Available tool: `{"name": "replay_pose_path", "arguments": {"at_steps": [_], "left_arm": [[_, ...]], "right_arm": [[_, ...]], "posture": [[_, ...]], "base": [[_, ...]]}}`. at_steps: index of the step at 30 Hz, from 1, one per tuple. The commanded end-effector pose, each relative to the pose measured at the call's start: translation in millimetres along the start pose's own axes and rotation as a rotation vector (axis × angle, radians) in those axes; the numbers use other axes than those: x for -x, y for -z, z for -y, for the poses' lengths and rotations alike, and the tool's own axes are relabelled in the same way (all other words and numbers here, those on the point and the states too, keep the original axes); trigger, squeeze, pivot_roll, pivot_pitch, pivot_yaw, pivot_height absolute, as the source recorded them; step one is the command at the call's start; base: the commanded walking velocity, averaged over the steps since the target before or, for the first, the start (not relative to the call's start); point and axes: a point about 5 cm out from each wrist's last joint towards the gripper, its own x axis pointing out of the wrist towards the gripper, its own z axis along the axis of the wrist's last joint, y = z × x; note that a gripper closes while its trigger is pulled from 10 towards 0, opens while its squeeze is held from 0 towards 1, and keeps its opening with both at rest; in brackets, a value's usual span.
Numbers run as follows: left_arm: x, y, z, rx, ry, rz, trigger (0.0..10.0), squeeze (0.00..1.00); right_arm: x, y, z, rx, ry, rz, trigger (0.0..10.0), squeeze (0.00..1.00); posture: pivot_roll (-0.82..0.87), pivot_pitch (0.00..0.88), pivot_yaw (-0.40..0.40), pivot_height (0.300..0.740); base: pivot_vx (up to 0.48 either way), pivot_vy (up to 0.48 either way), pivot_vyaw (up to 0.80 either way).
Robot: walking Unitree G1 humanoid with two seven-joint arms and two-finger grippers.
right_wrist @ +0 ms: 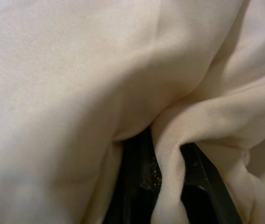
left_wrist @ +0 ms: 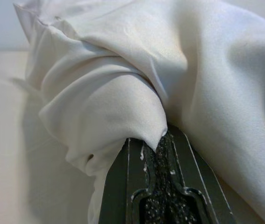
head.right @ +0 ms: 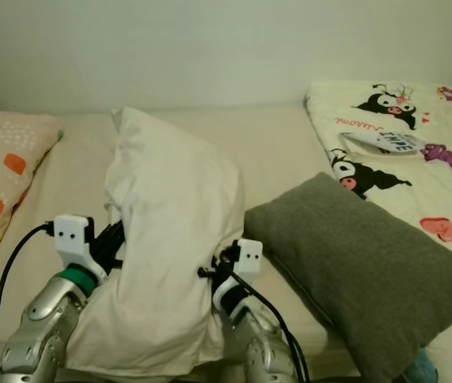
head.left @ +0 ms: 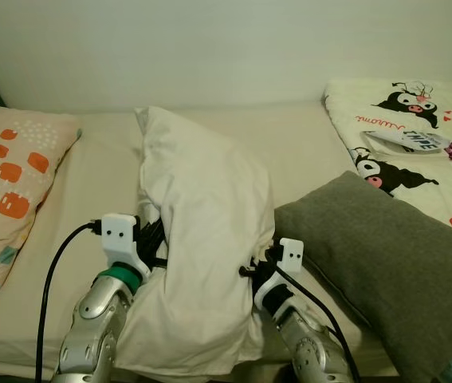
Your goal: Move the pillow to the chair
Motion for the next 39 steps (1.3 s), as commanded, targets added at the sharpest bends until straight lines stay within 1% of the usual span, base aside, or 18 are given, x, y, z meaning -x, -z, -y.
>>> {"name": "replay_pose_path", "arguments": {"at_steps": [1,6,10,14,17,24,28,32,33,37,39], "left_arm": [[-4.7,-2.8,15.0,-0.038,0.052,-0.002,10.0,0.00],[-6.5,-6.0,14.0,-0.051,0.042,0.015,10.0,0.00],[-6.8,-6.7,13.4,-0.059,0.035,0.019,10.0,0.00],[-7.0,-9.3,12.1,-0.071,0.015,0.030,10.0,0.00],[-7.8,-9.4,8.2,-0.089,-0.013,0.023,10.0,0.00],[-8.4,-9.4,7.7,-0.088,-0.022,0.024,10.0,0.00],[-8.1,-7.5,8.2,-0.097,-0.021,0.017,10.0,0.00],[-8.1,-8.0,8.4,-0.099,-0.022,0.022,10.0,0.00],[-9.3,-11.2,9.0,-0.103,-0.024,0.040,10.0,0.00],[-12.3,-15.7,10.5,-0.115,-0.022,0.060,10.0,0.00],[-14.6,-18.2,11.7,-0.125,-0.021,0.068,10.0,0.00]], "right_arm": [[-9.6,4.9,-21.5,-0.004,-0.042,0.003,10.0,0.00],[-13.2,1.3,-20.7,0.013,-0.034,0.008,10.0,0.00],[-15.0,-1.6,-20.5,0.019,-0.033,0.014,10.0,0.00],[-17.4,-5.4,-20.1,0.030,-0.032,0.024,10.0,0.00],[-19.3,-6.8,-19.7,0.036,-0.028,0.029,10.0,0.00],[-20.2,-7.3,-19.7,0.037,-0.029,0.031,10.0,0.00],[-21.2,-6.2,-21.0,0.034,-0.033,0.028,10.0,0.00],[-21.5,-6.6,-21.4,0.034,-0.034,0.030,10.0,0.00],[-22.7,-9.6,-22.4,0.031,-0.036,0.043,10.0,0.00],[-24.7,-16.0,-23.4,0.007,-0.035,0.069,10.0,0.00],[-25.8,-19.4,-23.8,-0.006,-0.037,0.081,10.0,0.00]], "posture": [[0.10,0.000,0.119,0.599],[0.10,0.001,0.118,0.624],[0.09,0.000,0.116,0.634],[0.09,0.000,0.116,0.649],[0.09,0.000,0.116,0.669],[0.10,0.000,0.116,0.689],[0.10,0.000,0.117,0.709],[0.10,0.000,0.117,0.714],[0.09,0.000,0.123,0.724],[0.09,0.000,0.122,0.739],[0.09,0.000,0.122,0.740]], "base": [[0.000,0.000,0.00],[0.000,0.000,0.00],[0.000,0.000,0.00],[0.000,0.000,0.00],[0.000,0.000,0.00],[0.000,0.000,0.00],[0.000,0.000,0.00],[0.000,0.000,0.00],[0.000,0.000,0.00],[0.000,0.000,0.00],[0.000,0.000,0.00]]}}
